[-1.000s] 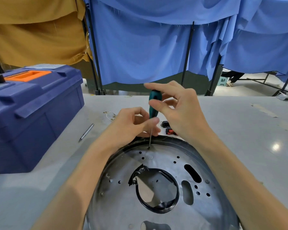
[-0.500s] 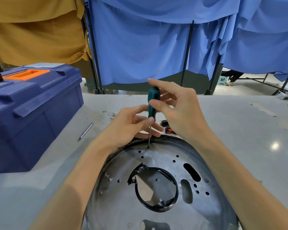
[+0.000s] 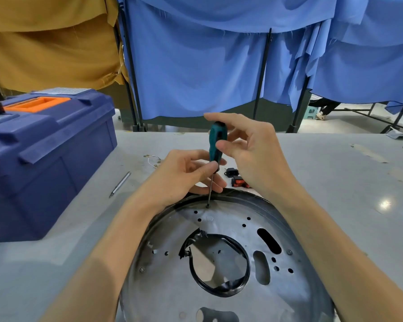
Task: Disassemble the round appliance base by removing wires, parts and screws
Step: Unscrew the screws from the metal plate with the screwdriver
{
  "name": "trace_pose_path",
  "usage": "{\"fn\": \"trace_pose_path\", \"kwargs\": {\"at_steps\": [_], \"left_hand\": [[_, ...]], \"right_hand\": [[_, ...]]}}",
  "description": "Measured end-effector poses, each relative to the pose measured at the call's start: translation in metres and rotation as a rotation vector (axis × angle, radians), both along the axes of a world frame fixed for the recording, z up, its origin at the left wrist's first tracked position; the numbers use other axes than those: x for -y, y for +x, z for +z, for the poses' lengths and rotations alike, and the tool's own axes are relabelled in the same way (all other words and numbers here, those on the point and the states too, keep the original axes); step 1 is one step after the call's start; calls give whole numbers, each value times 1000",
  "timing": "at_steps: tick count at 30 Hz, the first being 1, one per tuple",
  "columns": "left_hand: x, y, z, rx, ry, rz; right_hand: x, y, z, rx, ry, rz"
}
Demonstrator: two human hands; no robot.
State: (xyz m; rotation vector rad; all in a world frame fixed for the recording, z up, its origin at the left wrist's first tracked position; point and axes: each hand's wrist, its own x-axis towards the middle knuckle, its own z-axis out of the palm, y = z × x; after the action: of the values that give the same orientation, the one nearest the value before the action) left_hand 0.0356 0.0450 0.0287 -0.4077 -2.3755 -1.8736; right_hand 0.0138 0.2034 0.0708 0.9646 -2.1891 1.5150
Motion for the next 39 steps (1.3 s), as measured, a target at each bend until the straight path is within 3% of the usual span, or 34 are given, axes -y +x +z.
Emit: {"fn": "trace_pose_path", "kwargs": {"at_steps": [6, 10, 31, 39], "left_hand": [[0, -1, 0, -41, 34, 64], [1, 0, 0, -14, 81, -4], [1, -3, -1, -66, 47, 92], [0, -2, -1, -39, 52, 19]], "right_hand": [[4, 3, -2, 2, -1, 33], [2, 0, -1, -18, -23, -1], [2, 2, -3, -29, -10, 21], [2, 0, -2, 31, -44, 68]]}}
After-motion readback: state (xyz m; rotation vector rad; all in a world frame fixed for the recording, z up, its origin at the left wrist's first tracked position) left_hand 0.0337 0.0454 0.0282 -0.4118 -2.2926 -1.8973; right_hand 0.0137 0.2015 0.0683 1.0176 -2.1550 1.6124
